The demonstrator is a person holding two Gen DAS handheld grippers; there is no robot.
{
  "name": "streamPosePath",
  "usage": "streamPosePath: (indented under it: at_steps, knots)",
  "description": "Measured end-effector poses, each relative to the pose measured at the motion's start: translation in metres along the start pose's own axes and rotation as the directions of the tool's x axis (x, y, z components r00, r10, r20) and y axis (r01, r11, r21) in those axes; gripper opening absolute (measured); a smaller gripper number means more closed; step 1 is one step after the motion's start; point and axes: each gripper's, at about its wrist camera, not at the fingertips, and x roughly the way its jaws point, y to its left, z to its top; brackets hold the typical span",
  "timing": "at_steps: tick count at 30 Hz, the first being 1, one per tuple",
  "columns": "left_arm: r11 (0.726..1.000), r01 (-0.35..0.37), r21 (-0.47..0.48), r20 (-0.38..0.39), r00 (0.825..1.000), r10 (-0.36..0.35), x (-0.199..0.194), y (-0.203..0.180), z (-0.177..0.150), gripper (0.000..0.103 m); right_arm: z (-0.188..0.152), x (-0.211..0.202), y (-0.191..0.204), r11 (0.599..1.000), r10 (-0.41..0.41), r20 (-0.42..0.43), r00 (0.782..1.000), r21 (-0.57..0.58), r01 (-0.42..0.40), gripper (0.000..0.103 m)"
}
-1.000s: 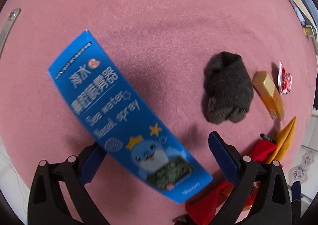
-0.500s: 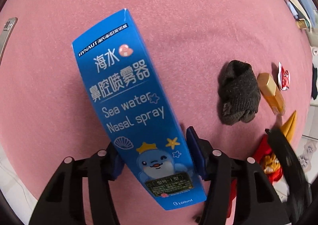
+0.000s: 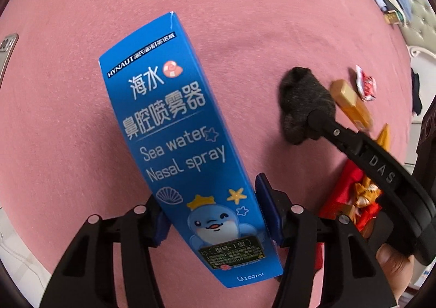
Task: Collect trash
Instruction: 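Carry the blue box and black sock toward the yellow bucket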
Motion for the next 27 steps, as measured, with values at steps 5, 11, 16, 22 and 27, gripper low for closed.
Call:
streamPosePath:
  at_steps: [5,11,16,22,27]
  knots:
    - [0.997,0.026,0.069,0.004,1.0,-0.027,-0.024,-0.01,-0.012,0.056,-0.02,-0.05,-0.003,0.999,0.035,0.069,0.997,0.008,-0.036,0.025]
    - [0.977,0.064,0.205,-0.022,0.998,-0.061,-0.055,-0.058,-0.063,0.056,-0.071,-0.127,-0.031,0.992,0.053,0.147,0.988,0.102,-0.069,0.025]
    - [0.942,0.076,0.326,-0.043,0.997,-0.066,-0.066,-0.108,-0.114,0.056,-0.139,-0.186,-0.074,0.978,-0.011,0.197,0.98,0.205,-0.03,0.025]
    - [0.875,0.093,0.475,-0.094,0.994,-0.054,-0.062,-0.17,-0.187,0.056,-0.219,-0.241,-0.13,0.936,-0.077,0.247,0.966,0.351,-0.015,0.025]
    - [0.793,0.127,0.595,-0.144,0.988,-0.05,-0.055,-0.228,-0.257,0.056,-0.297,-0.294,-0.187,0.877,-0.168,0.284,0.944,0.481,0.011,0.025]
